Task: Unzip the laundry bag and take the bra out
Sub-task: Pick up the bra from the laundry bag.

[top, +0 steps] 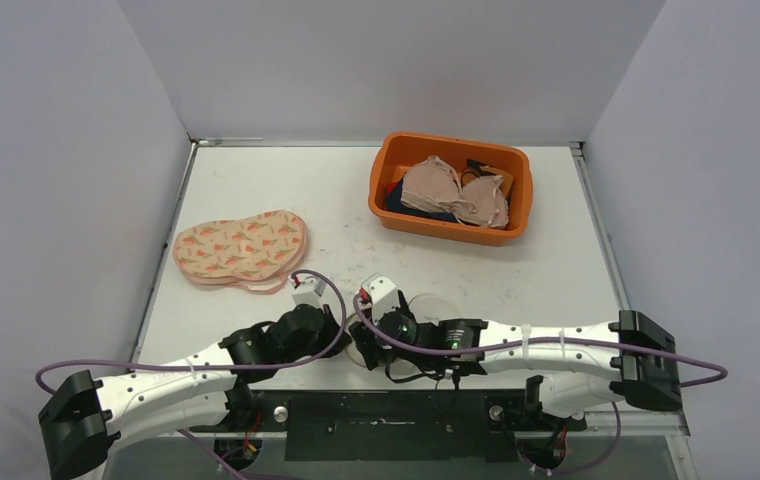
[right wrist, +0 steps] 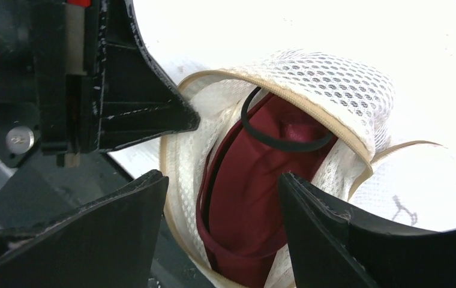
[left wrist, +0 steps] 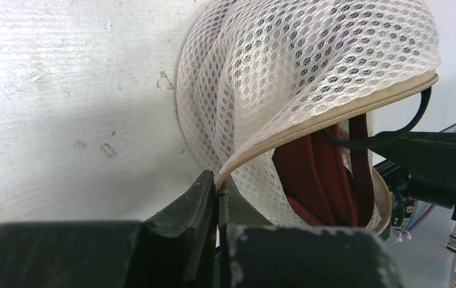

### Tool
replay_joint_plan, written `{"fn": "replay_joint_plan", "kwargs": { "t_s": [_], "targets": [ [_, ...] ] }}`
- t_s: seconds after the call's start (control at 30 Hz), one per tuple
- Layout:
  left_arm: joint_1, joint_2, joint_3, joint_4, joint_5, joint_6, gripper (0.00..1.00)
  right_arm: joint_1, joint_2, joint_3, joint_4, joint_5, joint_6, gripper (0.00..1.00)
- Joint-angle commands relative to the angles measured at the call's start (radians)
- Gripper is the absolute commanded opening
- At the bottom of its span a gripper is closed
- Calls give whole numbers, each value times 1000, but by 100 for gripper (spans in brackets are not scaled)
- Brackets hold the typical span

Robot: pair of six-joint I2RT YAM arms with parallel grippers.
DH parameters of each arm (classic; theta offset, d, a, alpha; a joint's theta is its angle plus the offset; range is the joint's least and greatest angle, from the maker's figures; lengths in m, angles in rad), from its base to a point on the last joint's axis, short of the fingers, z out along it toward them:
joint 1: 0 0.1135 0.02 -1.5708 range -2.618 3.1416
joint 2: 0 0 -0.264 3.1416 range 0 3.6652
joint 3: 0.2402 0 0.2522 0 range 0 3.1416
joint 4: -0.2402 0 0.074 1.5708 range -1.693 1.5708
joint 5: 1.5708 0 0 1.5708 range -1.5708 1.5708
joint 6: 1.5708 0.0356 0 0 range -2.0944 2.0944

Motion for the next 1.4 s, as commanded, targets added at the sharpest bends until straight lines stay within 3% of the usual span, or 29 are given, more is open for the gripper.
{"fn": "replay_joint_plan", "kwargs": {
  "t_s": [0.0,0.43,0.7,0.93,1.37],
  "targets": [
    [1,-14,32,39,6,4,0,30,63,83,-66,156,-18,67],
    [0,-22,19,48,9,2,0,46,183,139,-105,198,-22,37],
    [1,-25,19,47,10,1,0,46,211,149,-113,201,-20,41],
    [0,-27,23,41,11,1,0,46,209,145,-118,197,-20,6],
    [10,-6,116,-17,-28,54,0,-34,-42,72,-100,-48,-230,5]
  ]
}}
